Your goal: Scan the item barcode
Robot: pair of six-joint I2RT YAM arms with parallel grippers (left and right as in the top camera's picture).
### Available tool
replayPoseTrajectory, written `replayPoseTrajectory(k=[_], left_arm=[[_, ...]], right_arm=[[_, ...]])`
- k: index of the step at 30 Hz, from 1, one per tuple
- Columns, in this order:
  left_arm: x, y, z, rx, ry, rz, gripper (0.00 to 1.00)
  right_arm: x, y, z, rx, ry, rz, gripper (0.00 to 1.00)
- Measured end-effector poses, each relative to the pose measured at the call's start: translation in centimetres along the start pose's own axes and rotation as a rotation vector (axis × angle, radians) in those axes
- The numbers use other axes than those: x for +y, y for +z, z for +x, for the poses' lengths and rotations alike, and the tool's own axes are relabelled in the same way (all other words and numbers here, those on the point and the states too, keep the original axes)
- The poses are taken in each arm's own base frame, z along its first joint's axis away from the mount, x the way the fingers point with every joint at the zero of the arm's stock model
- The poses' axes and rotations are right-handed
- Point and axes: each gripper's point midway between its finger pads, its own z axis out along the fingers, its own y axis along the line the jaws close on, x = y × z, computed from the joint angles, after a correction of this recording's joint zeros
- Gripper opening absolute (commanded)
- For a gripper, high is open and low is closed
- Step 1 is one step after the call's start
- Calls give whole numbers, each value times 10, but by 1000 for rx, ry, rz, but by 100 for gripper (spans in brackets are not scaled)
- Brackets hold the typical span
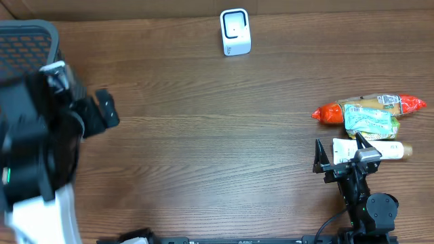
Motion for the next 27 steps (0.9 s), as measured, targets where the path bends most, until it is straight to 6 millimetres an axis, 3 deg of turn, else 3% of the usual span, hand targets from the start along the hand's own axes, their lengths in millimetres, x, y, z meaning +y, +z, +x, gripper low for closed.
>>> replayPoseTrajectory(k=[4,7,9,17,27], left_arm=[[-1,-46,-11,-205,26,21,100],[-2,-52,-13,-285,40,30,100],[-4,-45,-10,-320,50,42,100],[-14,16,12,-409,93,122,100],[-34,40,26,-582,216,227,100]], right_arm=[[0,0,0,0,0,0,100],[0,0,0,0,0,0,100],[0,0,0,0,0,0,100],[0,0,0,0,0,1,100],[0,0,0,0,0,0,100]])
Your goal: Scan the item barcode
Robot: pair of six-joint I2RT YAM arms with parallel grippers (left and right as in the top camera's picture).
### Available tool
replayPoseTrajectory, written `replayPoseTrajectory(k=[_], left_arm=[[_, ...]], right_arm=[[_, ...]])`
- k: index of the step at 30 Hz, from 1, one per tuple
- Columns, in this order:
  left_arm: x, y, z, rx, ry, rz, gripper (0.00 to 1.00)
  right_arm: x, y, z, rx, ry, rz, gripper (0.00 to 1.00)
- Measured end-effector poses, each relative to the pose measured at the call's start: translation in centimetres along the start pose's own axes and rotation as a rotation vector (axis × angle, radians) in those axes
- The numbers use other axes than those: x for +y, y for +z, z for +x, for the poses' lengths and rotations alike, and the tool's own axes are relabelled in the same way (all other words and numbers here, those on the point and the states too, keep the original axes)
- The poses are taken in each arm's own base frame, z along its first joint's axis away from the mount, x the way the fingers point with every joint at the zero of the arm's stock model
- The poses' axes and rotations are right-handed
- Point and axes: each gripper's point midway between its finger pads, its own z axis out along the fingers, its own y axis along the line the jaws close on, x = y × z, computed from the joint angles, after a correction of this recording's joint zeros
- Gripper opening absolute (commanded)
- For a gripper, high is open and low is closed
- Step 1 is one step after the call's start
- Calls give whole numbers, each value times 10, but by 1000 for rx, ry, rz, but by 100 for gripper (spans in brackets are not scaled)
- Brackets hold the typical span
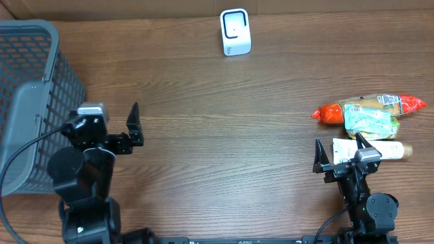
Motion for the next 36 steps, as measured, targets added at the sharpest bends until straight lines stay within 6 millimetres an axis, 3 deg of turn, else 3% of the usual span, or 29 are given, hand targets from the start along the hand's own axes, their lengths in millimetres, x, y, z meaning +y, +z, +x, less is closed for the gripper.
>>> replayPoseTrajectory(k=[7,14,20,29,36], left_arm=[[-23,15,16,-94,148,91,100],[-31,15,55,-90,206,110,100],[-31,9,83,-78,208,105,100],[-23,-9,101,-160,221,30,99],[-14,-8,131,-150,216,-23,100]], right_arm=[[0,0,0,0,0,0,100],[0,0,0,0,0,0,100],[0,0,0,0,0,0,100],[0,0,0,0,0,0,100],[0,0,0,0,0,0,100]])
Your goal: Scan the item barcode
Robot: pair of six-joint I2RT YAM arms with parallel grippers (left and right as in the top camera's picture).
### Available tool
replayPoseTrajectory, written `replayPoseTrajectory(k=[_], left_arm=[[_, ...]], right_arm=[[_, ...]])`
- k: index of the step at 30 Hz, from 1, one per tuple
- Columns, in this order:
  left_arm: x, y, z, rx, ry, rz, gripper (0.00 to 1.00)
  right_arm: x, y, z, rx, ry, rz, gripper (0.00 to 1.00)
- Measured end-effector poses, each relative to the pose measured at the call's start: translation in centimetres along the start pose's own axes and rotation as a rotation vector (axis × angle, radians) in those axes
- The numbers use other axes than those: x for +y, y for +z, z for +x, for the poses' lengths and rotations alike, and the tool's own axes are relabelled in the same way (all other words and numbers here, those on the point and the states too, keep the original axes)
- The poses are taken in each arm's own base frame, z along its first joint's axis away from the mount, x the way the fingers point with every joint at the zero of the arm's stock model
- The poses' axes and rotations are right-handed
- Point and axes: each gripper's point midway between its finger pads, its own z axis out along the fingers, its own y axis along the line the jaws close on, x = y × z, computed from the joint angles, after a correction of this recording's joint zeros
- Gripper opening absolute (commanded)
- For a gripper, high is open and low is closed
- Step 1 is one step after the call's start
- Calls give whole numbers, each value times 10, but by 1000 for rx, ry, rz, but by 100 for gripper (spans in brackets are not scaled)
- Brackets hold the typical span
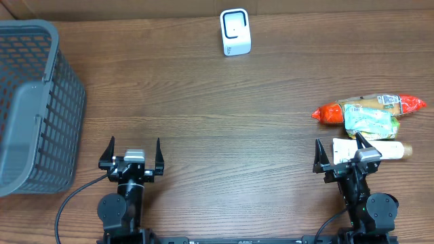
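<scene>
The white barcode scanner [235,31] stands upright at the far middle of the table. At the right lie the items: a long red-and-orange packet [332,112], a green pouch [369,120] on top of it, and a white tube [390,150] nearest to me. My right gripper [338,146] is open at the near right, with one finger over the tube's left end. Down at the near left, my left gripper [134,144] is open and holds nothing. All items lie untouched.
A grey mesh basket [34,108] fills the far left edge of the wooden table [217,122]. The arm bases sit at the near edge.
My left arm has moved from beside the basket's right side back to the near edge of the table, its gripper open. The right arm and the items have not moved.
My left arm was first a blur over the basket at the far left. Then it stood just right of the basket, its gripper empty. Now it is folded at the near edge. The right arm stayed by the tube throughout.
</scene>
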Motion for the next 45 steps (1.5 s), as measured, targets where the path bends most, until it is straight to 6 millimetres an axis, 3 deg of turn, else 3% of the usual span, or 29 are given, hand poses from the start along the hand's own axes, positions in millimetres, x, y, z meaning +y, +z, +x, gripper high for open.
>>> replayPoseTrajectory(k=[11,45], left_arm=[[-1,-4,23,55,-6,-14,100],[-6,-5,16,25,0,0,100]], right_arm=[[0,0,0,0,0,0,100],[0,0,0,0,0,0,100]])
